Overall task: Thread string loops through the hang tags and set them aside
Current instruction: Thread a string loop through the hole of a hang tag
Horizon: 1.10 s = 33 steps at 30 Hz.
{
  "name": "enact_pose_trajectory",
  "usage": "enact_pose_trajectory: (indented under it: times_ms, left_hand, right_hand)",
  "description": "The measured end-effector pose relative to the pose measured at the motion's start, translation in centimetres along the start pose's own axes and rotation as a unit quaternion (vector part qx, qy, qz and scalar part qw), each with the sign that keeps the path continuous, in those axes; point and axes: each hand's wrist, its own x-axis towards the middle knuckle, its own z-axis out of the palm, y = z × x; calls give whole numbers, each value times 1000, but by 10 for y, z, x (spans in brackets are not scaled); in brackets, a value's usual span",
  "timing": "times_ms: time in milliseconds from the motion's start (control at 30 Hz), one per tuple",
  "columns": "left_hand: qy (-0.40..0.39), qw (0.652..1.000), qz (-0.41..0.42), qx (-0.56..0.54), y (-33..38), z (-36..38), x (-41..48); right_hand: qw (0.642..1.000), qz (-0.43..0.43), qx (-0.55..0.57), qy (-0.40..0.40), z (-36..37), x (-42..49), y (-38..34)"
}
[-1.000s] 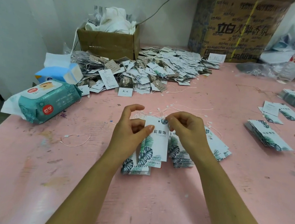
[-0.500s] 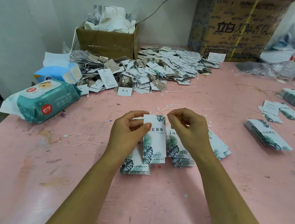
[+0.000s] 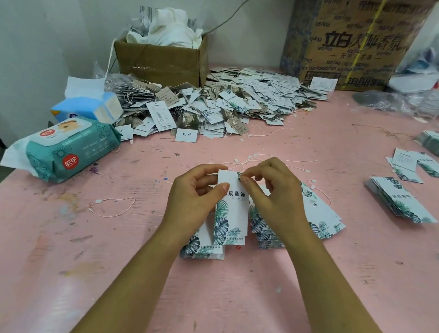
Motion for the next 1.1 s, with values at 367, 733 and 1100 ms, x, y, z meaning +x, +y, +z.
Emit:
enact_pose_trajectory:
  times_ms: [367,733,1100]
  left_hand:
    - [-25,999,12,33,-1,-1,-1]
    - [-35,999,14,-17,1,-3,-1]
    - [-64,995,-43,-69,-5,-6,4]
  right_hand:
    - [999,29,24,14,5,-2,-3]
    - [996,17,81,13,6,-3,-3]
    - [986,21,168,-9,7,-4,-8]
